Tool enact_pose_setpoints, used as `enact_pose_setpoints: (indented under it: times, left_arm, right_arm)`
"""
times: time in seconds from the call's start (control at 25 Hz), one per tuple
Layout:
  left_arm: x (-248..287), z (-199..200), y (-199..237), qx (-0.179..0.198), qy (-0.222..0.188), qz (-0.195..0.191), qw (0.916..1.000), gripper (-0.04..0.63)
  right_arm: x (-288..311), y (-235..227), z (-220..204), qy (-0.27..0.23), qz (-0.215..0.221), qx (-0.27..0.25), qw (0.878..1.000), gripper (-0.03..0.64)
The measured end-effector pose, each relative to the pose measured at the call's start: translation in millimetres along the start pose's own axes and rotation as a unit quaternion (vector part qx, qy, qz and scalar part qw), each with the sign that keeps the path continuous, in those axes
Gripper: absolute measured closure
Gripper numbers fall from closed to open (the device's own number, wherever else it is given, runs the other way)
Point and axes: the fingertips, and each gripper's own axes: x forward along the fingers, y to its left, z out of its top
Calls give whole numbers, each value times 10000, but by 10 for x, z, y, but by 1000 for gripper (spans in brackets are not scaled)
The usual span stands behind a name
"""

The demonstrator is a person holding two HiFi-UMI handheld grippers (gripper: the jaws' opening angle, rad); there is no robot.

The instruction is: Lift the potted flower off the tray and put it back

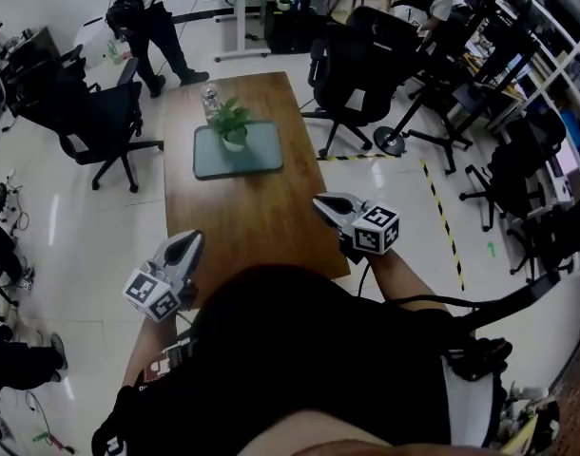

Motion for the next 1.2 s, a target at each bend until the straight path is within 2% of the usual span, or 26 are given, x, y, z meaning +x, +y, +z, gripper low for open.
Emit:
enact_pose_setpoints:
  times: [0.2,0.48,1.2]
  left_arm:
    - [40,-74,-15,-98,-53,33,9999,594]
    - [44,-82,-27,-183,52,130,9997,594]
    - [8,-162,1,-313,23,29,9995,594]
  right_arm:
    - [54,-5,-12,-77,103,149,9998,604]
    - [49,-17,-44,11,43,22,10000,606]
    - [-10,44,-137,72,29,-16,10000,605]
